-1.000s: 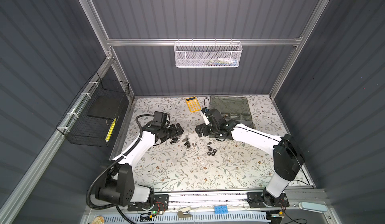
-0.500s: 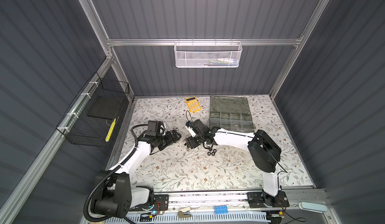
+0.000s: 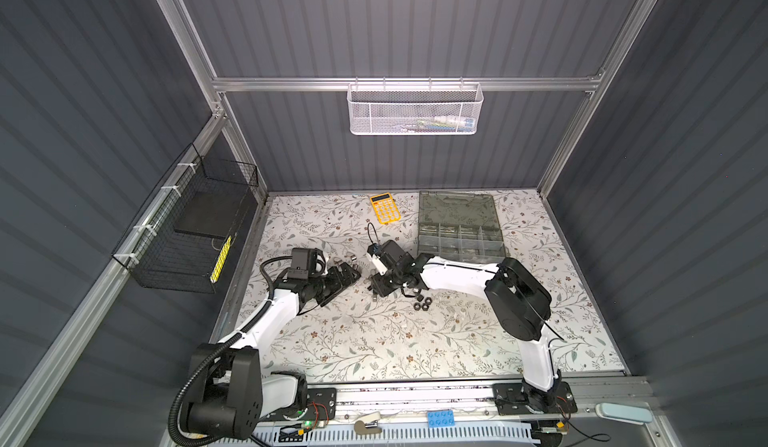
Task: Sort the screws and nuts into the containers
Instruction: 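Close the right gripper on a black bolt while the left gripper withdraws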
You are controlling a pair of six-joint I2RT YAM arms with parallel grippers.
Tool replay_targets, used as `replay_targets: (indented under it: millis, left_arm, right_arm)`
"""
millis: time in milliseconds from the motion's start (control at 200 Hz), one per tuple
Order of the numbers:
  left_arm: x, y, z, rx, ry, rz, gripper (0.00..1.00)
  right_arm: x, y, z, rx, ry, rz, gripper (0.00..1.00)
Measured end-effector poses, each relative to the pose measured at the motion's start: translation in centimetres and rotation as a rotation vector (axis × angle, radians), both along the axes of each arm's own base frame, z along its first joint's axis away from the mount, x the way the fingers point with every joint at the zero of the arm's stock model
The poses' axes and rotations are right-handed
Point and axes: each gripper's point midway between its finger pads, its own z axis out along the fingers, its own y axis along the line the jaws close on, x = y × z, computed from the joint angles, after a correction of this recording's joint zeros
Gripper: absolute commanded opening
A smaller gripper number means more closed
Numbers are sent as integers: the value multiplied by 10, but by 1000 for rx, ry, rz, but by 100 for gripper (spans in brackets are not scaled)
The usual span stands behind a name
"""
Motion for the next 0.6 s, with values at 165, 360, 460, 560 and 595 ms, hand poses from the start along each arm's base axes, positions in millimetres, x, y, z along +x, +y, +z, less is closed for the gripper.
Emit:
replay_targets:
  millis: [165,360,460,560,595]
  left_arm:
    - [-6,1,1,-3,-9,3,100]
    - [-8,3,4,-5,-17,8,100]
    - [-7,2,3,-13,-13,12,100]
    - [-6,0,3,-30,-14,18,100]
    - [-6,0,3,-34,-15,19,100]
  right_arm:
    - [0,6,-8,7,14,6,36]
    - [-5,6,-19,-8,37,7,32]
    - [-4,6,-19,-12,32,2,28]
    - [-3,6,-19,-14,27,-2,25]
    - [-3,5,-19,-15,25,-3,24]
